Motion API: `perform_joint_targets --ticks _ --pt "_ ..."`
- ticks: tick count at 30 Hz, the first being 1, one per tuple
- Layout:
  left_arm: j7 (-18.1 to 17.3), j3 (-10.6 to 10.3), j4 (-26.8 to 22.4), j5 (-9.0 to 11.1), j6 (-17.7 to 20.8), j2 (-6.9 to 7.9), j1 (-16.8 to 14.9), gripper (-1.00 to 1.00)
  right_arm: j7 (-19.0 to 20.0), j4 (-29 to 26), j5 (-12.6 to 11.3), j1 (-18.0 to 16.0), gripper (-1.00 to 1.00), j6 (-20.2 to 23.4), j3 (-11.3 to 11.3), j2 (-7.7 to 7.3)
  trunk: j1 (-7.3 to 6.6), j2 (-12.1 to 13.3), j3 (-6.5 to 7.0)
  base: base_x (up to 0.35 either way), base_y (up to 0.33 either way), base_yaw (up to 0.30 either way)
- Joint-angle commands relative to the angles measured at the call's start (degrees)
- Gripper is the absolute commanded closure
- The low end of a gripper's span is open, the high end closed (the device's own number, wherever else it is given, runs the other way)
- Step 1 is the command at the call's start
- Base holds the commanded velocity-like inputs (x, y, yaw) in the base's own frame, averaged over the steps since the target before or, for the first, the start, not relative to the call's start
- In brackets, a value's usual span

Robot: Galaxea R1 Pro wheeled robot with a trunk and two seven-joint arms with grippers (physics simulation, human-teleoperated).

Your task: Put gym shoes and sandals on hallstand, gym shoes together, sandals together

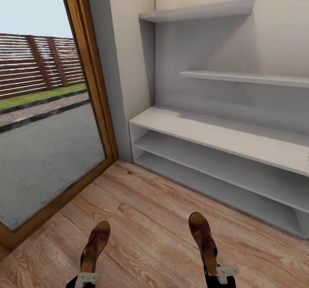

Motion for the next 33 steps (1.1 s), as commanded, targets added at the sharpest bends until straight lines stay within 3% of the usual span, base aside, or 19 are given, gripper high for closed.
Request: perform_joint_targets --ticks 1,6,19,23,33 --pt "0.0 0.4 0.0 0.0 -0.2 -0.02 0.0 1.0 -0.4 0.1 0.4 0.0 1.0 -0.1 0.2 -0.01 -0.01 0.0 -0.04 0.0 0.0 -0.265" --pt "-0.1 0.2 0.0 3.3 -0.2 0.07 0.0 1.0 -0.4 0.1 0.4 0.0 1.0 -0.1 0.2 -0.01 -0.01 0.0 -0.04 0.0 0.0 -0.264" --pt "-0.2 0.0 0.1 3.4 -0.3 0.05 0.0 1.0 -0.4 0.1 0.4 0.0 1.0 -0.1 0.2 -0.01 -0.01 0.0 -0.04 0.0 0.0 -0.264" --pt "-0.2 0.0 0.1 3.5 -2.4 0.06 0.0 1.0 -0.4 0.1 0.4 0.0 1.0 -0.1 0.2 -0.01 -0.01 0.0 -0.04 0.0 0.019 -0.263" --pt "-0.3 0.0 0.1 3.5 -3.1 0.09 0.0 1.0 -0.4 0.1 0.4 0.0 1.0 -0.1 0.2 -0.01 -0.01 0.0 -0.04 0.0 0.236 -0.262"
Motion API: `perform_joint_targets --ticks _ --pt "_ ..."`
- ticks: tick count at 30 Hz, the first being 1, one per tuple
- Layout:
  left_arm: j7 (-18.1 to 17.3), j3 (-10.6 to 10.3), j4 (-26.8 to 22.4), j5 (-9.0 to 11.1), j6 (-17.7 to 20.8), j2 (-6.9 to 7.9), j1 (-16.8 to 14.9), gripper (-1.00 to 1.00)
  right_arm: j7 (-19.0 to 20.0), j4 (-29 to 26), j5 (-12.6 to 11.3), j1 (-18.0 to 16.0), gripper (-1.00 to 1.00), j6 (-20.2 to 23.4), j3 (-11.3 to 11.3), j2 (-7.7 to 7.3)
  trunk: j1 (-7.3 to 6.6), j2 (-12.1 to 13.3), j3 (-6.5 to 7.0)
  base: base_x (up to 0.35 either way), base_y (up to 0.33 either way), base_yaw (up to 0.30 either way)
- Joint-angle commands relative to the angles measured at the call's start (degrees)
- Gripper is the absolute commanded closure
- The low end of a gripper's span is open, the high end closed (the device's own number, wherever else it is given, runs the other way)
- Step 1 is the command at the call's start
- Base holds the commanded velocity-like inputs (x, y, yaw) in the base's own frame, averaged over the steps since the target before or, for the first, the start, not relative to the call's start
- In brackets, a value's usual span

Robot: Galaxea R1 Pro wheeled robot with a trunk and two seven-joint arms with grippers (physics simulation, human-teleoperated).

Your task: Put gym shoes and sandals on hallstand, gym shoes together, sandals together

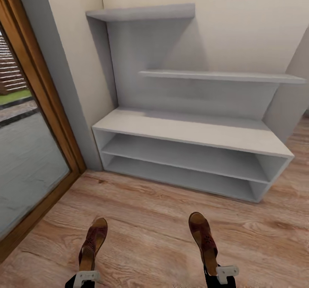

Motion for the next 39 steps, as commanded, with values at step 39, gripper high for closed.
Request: perform_joint_targets --ticks 39 --pt "0.0 0.3 0.0 -0.6 -0.2 -0.03 0.0 1.0 -0.4 -0.1 0.4 0.0 1.0 -0.1 0.2 -0.15 -0.01 0.0 -0.04 0.024 0.284 -0.15"
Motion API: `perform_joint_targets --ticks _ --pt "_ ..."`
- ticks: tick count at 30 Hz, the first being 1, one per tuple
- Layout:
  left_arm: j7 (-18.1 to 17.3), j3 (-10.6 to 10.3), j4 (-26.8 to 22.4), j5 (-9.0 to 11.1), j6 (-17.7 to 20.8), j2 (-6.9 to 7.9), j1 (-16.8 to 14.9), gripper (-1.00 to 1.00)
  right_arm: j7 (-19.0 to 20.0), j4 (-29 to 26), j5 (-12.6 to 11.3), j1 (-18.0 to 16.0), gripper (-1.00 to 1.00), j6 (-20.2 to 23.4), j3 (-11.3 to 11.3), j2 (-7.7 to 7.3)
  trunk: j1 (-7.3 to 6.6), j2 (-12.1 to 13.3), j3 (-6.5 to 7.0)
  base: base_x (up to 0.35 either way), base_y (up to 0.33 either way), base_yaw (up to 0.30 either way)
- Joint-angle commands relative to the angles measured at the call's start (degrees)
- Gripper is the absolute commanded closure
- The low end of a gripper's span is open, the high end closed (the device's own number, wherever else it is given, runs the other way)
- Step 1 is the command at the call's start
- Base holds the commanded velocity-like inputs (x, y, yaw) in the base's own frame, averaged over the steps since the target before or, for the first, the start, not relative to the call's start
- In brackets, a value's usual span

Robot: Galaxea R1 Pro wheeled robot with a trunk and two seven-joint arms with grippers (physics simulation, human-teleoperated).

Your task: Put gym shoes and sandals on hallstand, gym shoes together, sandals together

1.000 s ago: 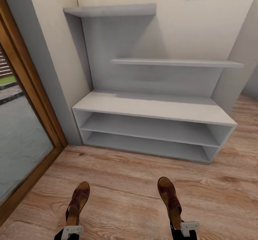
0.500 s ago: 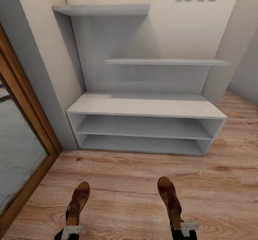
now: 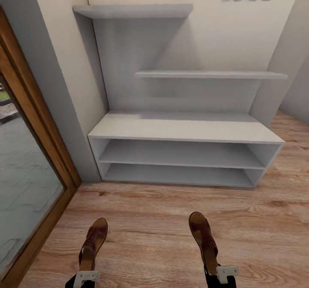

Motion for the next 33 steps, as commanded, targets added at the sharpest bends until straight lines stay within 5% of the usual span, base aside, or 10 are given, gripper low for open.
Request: perform_joint_targets --ticks 1,11,18,24,33 --pt "0.0 0.3 0.0 -0.4 -0.2 -0.02 0.0 1.0 -0.4 0.0 0.3 0.0 1.0 -0.1 0.1 0.0 -0.01 0.0 -0.04 0.008 0.027 0.0" --pt "0.0 -0.1 0.0 -0.4 1.1 -0.39 -0.5 1.0 -0.5 -0.4 0.3 0.0 1.0 -0.2 -1.1 -1.17 -0.01 0.0 -0.04 0.001 0.002 0.0" --pt "0.1 -0.1 -1.0 -0.5 9.4 -0.67 -2.1 1.0 -0.5 -0.2 -0.4 0.0 1.0 -0.1 -3.4 -5.26 -0.01 0.0 -0.04 0.0 0.0 0.0" --pt "0.2 0.0 -1.5 -0.4 21.0 -1.33 -9.2 1.0 -0.3 0.0 -2.1 0.0 1.0 0.1 -10.2 -6.58 -0.01 0.0 -0.04 0.0 0.0 0.0" --pt "0.5 -0.1 -1.7 -0.7 33.2 -3.88 -20.4 1.0 -0.2 0.2 -2.3 0.0 1.0 0.1 -11.8 -6.19 -0.01 0.0 -0.04 0.0 0.0 0.0"
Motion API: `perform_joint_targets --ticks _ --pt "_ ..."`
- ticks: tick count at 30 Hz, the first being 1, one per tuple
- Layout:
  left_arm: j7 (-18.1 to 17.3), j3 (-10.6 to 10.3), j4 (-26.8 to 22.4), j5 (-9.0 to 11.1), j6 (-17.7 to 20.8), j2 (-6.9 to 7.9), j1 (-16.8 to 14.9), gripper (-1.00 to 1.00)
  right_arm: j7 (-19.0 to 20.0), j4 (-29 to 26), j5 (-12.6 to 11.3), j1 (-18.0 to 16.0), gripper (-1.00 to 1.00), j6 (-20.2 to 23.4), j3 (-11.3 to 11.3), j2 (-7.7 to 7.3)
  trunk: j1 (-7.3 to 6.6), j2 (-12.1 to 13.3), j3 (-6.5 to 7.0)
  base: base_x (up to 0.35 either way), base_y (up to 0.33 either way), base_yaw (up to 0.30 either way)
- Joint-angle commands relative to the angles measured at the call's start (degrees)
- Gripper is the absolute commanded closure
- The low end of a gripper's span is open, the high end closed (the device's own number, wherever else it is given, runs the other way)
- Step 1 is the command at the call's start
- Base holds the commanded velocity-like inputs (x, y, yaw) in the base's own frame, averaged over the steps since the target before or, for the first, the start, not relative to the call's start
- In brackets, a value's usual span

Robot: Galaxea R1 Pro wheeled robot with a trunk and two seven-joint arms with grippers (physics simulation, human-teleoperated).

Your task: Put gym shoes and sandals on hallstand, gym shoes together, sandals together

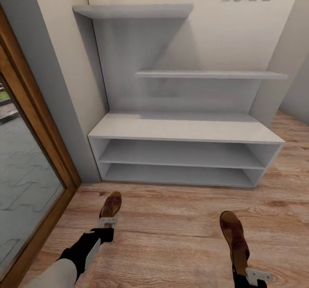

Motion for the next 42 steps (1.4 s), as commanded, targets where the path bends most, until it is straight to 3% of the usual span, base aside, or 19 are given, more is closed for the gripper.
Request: perform_joint_targets --ticks 1,5,7,11,21,26,30,37,42 --pt "0.1 0.3 -0.1 -0.5 1.4 -0.19 -0.9 1.0 -0.2 0.1 0.1 0.0 1.0 -0.2 0.0 0.03 -0.01 0.0 -0.05 0.0 0.0 0.0" --pt "2.8 0.3 -0.1 -0.6 5.9 -1.18 -5.6 1.0 -0.1 0.1 0.1 0.0 1.0 -0.2 -0.1 0.12 -0.01 0.0 -0.05 0.0 0.0 0.0" --pt "6.3 0.3 -0.2 -0.5 8.5 -2.1 -8.7 1.0 -0.1 0.1 0.1 0.0 1.0 -0.2 -0.1 0.14 -0.01 0.0 -0.05 0.0 0.0 0.0" --pt "8.3 0.1 -1.2 -0.5 10.2 -2.52 -10.3 1.0 -0.1 0.1 0.1 0.0 1.0 -0.2 -0.1 0.14 -0.01 0.0 -0.05 0.0 0.0 0.0" --pt "8.8 -1.6 -6.4 -0.4 11.6 -2.74 -10.9 1.0 0.0 0.1 0.1 0.0 1.0 -0.2 -0.1 0.15 -0.01 0.0 -0.05 0.0 0.0 0.0" --pt "8.6 -1.8 -12.5 -0.4 19.2 -2.79 -11.3 1.0 -0.1 0.0 0.0 0.0 1.0 -0.2 -0.1 0.15 -0.01 0.0 -0.05 0.0 0.0 0.0" --pt "8.7 -2.1 -13.7 -0.4 21.5 -2.83 -11.1 1.0 -0.1 0.0 -0.1 0.0 1.0 -0.2 -0.1 0.17 -0.01 0.0 -0.05 0.0 0.0 0.0" --pt "9.1 -4.3 -14.0 -0.5 22.3 -2.86 -11.0 1.0 -0.1 0.0 -0.1 0.0 1.0 -0.2 -0.1 0.16 -0.01 0.0 -0.05 0.007 0.0 0.0" --pt "9.2 -4.7 -14.0 -0.6 22.4 -2.89 -10.9 1.0 -0.1 0.0 -0.1 0.0 1.0 -0.2 -0.1 0.18 -0.01 0.0 -0.05 0.208 0.0 0.0"
